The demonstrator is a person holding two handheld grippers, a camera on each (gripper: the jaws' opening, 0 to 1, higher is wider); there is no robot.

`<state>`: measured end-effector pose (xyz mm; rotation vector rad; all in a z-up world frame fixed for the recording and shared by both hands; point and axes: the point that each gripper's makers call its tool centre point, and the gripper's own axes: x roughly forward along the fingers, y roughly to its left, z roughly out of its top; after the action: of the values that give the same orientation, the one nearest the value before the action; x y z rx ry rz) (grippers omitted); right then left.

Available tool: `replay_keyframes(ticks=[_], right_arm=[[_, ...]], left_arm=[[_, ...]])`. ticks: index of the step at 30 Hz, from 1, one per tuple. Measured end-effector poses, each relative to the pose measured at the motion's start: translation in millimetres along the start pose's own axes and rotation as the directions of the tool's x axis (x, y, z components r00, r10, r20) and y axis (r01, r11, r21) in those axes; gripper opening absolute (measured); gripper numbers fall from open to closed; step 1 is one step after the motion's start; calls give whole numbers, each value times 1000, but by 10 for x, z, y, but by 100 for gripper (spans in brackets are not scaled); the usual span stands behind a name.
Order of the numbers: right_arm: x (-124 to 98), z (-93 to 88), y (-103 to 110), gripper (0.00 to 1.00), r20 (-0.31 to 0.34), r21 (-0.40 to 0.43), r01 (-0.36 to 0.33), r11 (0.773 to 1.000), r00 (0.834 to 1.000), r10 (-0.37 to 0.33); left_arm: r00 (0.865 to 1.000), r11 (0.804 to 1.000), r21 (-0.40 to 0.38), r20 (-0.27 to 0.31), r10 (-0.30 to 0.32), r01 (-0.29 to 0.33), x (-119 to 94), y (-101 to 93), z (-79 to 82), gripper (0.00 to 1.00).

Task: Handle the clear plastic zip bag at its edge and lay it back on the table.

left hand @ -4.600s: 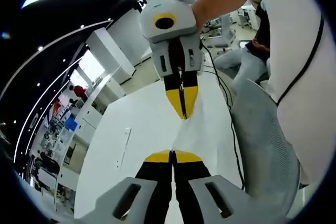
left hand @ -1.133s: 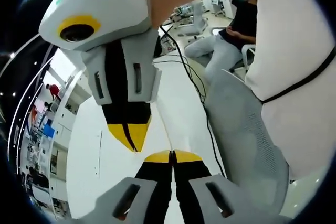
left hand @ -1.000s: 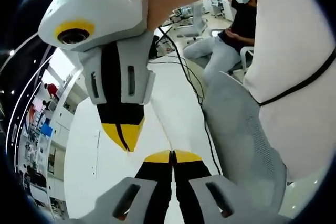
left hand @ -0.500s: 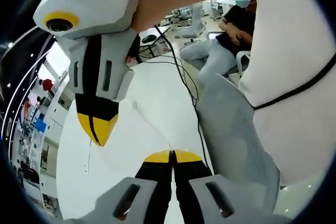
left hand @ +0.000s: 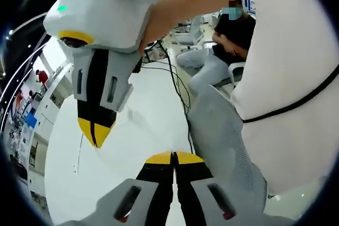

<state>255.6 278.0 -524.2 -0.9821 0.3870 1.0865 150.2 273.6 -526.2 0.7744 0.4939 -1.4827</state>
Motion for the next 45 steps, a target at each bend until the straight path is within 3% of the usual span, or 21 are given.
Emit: replay_keyframes(ticks=[9, 13, 19, 23, 27, 34, 39, 45], right_arm=[[-9, -66, -6, 0, -5, 42, -4, 999, 1000, 4], [-40, -77, -37, 0, 18, 129, -18, 991, 1000, 16], [-76, -93, -73, 0, 27, 172, -16, 985, 1000, 11], [-113, -62, -93, 0, 50, 255, -24, 967, 999, 11], [-113, -65, -101, 0, 50, 247, -14, 969, 999, 2], [-154, -49, -140, 0, 77, 315, -14, 949, 997, -11], [-162, -42, -154, 0, 82, 313, -2, 950, 996, -25], [-165, 20, -84, 0, 60, 231, 15, 973, 998, -30]], left_arm=[[1000, 1000, 12, 0, -11, 11, -26, -23, 56, 0], [1000, 1000, 26, -27, -14, 15, 24, -57, -15, 0], [999, 1000, 31, -45, -2, 3, 46, -40, -95, 0], [999, 1000, 31, -52, -1, 2, 62, -46, -128, 0], [999, 1000, 29, -53, 5, -4, 72, -33, -140, 0], [998, 1000, 17, -59, 21, -20, 98, 0, -221, 0], [997, 999, 2, -52, 53, -53, 92, 70, -270, 0], [992, 994, 11, -53, 112, -112, 82, 182, -295, 0]])
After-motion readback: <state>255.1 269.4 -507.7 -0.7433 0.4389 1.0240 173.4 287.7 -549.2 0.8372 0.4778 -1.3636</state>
